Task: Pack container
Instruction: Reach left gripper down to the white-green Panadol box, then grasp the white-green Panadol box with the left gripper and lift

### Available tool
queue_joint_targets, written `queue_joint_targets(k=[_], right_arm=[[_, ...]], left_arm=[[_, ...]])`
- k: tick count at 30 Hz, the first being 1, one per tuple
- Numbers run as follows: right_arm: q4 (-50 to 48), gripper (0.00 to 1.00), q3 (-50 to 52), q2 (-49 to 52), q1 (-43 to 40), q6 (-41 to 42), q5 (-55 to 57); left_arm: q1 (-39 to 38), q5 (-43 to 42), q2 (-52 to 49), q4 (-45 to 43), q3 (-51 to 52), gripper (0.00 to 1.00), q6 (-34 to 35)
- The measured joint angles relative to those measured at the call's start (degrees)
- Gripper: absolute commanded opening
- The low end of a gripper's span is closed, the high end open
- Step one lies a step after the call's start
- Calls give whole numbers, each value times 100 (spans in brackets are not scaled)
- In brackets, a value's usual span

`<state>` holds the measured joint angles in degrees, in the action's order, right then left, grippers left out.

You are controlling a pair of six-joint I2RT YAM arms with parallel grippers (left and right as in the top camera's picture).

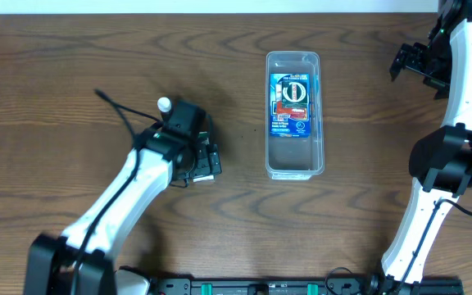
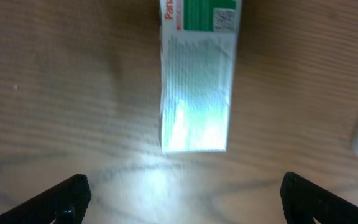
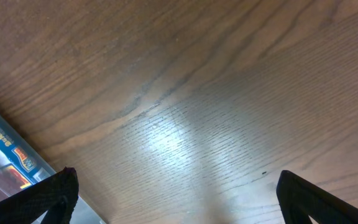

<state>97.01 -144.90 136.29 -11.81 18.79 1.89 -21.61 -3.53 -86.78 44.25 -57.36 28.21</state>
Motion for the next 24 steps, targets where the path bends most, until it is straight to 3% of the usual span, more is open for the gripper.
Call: queue_joint_targets(k=[10, 24], right_arm=[[0, 99, 0, 0, 0, 0, 0], [0, 99, 0, 0, 0, 0, 2]], left_arm=[[0, 365, -1241, -223, -702, 98, -424], [0, 398, -1438, -533, -702, 98, -234]])
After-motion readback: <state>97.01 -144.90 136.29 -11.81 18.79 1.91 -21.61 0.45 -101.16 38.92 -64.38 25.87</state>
